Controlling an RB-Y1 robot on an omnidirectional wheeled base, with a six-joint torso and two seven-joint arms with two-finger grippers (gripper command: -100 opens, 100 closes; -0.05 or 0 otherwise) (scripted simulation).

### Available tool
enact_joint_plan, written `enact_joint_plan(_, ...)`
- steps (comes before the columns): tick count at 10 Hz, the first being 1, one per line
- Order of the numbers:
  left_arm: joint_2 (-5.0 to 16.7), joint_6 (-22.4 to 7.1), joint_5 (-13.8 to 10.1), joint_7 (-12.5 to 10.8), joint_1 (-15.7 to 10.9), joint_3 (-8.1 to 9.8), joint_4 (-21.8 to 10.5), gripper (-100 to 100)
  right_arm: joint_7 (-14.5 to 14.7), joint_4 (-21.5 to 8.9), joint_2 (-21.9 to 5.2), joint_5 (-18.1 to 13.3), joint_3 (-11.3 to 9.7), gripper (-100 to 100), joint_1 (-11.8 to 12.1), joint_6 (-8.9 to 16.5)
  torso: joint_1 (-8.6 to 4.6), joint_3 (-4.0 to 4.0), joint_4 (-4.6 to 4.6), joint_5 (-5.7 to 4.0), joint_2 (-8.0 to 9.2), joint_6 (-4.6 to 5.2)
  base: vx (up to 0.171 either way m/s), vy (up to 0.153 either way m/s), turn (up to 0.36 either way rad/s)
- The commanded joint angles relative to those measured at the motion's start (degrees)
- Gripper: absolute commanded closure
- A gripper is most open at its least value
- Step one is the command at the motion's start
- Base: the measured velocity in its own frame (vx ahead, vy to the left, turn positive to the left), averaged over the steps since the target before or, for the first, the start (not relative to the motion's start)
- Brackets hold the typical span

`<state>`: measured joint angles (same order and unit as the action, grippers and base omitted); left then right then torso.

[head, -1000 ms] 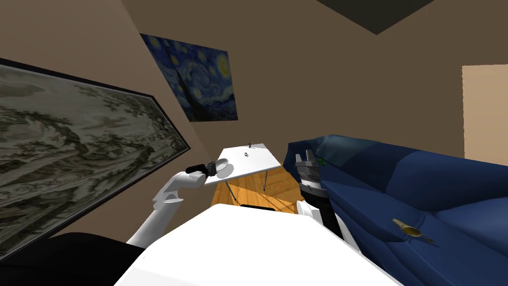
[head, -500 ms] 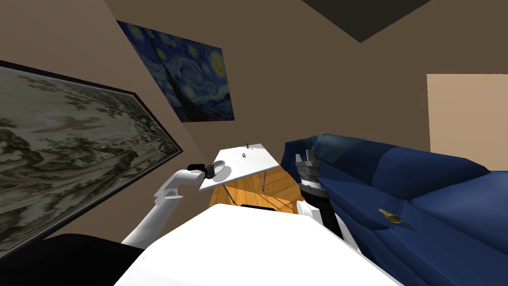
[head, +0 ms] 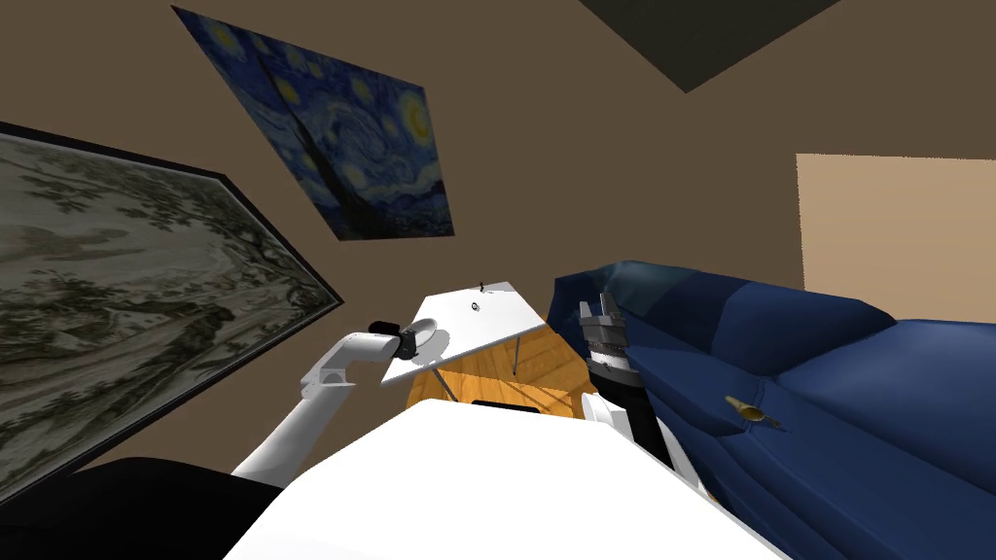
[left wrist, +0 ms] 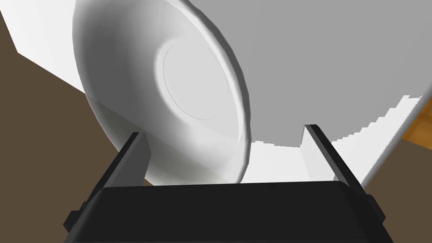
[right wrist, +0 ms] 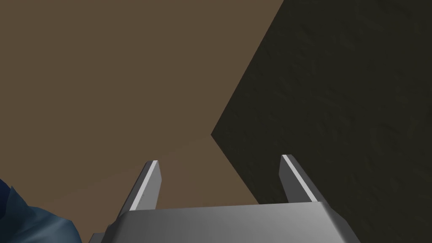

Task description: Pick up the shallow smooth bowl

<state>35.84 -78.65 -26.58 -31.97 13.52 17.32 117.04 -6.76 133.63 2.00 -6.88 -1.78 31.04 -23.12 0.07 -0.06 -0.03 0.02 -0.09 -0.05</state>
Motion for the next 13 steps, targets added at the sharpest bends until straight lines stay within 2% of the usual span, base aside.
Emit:
enact_joint_plan(1, 0.0, 0.0, 0.0, 0.0, 0.0, 0.0, 0.0, -100, 0.0, 0.0, 0.0, 0.0, 0.0, 0, 0.0, 0.0, 0.0, 0.0, 0.0, 0.0, 0.0, 0.0, 0.011, 0.008, -0.007)
enact_joint_plan(2, 0.0, -0.1, -0.1, 0.0, 0.0, 0.0, -0.1, 0, 0.0, 0.0, 0.0, 0.0, 0.0, 0, 0.0, 0.0, -0.04, 0.02, 0.01, -0.01, 0.04, 0.0, 0.0, 0.0, 0.0)
enact_joint_plan(3, -0.5, 1.4, 0.5, 0.7, -0.3, -0.34, -2.0, -100, 0.0, 0.0, 0.0, 0.0, 0.0, 0, 0.0, 0.0, -0.07, 0.05, 0.02, -0.02, 0.08, 0.0, 0.009, 0.004, -0.019)
enact_joint_plan(6, -1.3, 3.7, 1.3, 1.7, -0.9, -0.86, -4.9, -100, 0.0, 0.0, 0.0, 0.0, 0.0, 0, 0.0, 0.0, -0.06, 0.02, 0.01, -0.01, 0.03, 0.0, 0.015, 0.005, -0.016)
enact_joint_plan(7, -1.3, 3.3, 1.3, 1.4, -0.7, -0.85, -4.3, -100, 0.0, 0.0, 0.0, 0.0, 0.0, 0, 0.0, 0.0, -0.06, 0.02, 0.01, -0.01, 0.04, 0.0, 0.006, 0.002, -0.003)
enact_joint_plan(8, -1.3, 3.5, 1.3, 1.5, -0.7, -0.87, -4.4, 100, 0.0, 0.0, 0.0, 0.0, 0.0, 0, 0.0, 0.0, -0.07, 0.04, 0.02, -0.02, 0.07, 0.0, 0.0, 0.0, 0.0)
enact_joint_plan(12, -1.3, 3.5, 1.4, 1.3, -0.7, -0.71, -4.4, 100, 0.0, 0.0, 0.0, 0.0, 0.0, 0, 0.0, 0.0, -0.02, 0.03, 0.0, 0.04, 0.07, 0.13, 0.0, 0.0, 0.006)
enact_joint_plan(13, -1.3, 3.5, 1.4, 1.3, -0.6, -0.73, -4.4, 0, 0.0, 0.0, 0.0, 0.0, 0.0, 0, 0.0, 0.0, -0.04, 0.03, 0.0, 0.02, 0.07, 0.12, 0.0, 0.0, 0.0)
